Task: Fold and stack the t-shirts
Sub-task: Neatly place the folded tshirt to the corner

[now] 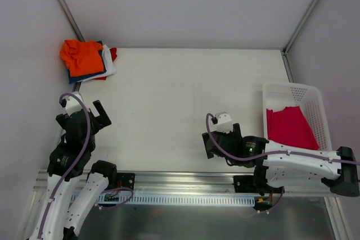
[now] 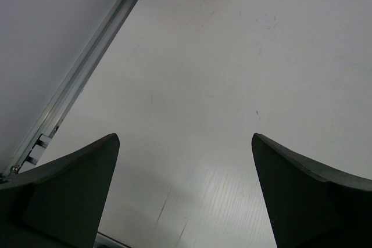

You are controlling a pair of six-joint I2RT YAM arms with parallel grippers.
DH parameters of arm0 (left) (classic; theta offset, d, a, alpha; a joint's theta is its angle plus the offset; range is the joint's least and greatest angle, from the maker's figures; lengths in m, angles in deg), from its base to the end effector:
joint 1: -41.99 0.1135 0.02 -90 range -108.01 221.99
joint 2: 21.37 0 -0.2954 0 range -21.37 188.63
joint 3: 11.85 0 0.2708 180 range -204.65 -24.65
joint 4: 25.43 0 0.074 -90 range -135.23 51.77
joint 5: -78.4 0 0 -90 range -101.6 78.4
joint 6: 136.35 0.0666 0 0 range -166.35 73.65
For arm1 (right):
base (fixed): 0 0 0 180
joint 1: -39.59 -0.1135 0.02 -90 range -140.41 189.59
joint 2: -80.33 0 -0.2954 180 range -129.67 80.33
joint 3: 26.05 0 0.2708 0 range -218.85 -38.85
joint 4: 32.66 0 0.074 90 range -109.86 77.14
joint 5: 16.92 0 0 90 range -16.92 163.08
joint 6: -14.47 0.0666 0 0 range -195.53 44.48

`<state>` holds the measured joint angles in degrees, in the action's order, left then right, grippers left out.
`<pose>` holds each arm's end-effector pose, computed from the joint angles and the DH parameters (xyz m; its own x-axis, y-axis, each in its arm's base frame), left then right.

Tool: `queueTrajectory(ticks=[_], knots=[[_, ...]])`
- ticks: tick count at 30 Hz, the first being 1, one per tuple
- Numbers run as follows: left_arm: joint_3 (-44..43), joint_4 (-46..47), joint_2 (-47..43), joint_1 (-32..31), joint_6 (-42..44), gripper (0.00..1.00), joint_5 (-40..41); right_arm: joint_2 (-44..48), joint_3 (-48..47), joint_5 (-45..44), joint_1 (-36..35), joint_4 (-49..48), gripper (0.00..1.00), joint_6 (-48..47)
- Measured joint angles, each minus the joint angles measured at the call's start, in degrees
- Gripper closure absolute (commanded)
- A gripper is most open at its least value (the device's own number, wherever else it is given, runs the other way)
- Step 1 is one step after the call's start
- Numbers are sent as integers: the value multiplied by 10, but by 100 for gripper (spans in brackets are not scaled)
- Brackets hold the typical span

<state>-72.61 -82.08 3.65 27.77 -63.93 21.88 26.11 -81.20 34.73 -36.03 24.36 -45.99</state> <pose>0.0993 0.0127 0.3504 -0.2408 -0.1989 -0.9500 -0.3854 0.9179 -0.0945 0.0868 0.1723 0.2528 -0.5115 -0.4381 -0.7392 -0.4845 0.8575 -0.1729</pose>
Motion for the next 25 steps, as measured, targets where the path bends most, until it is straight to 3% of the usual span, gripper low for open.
queueTrajectory(ticks=[25], knots=[[0,15,-7,0,15,1,-105,-91,3,1,-7,-76,1,-11]])
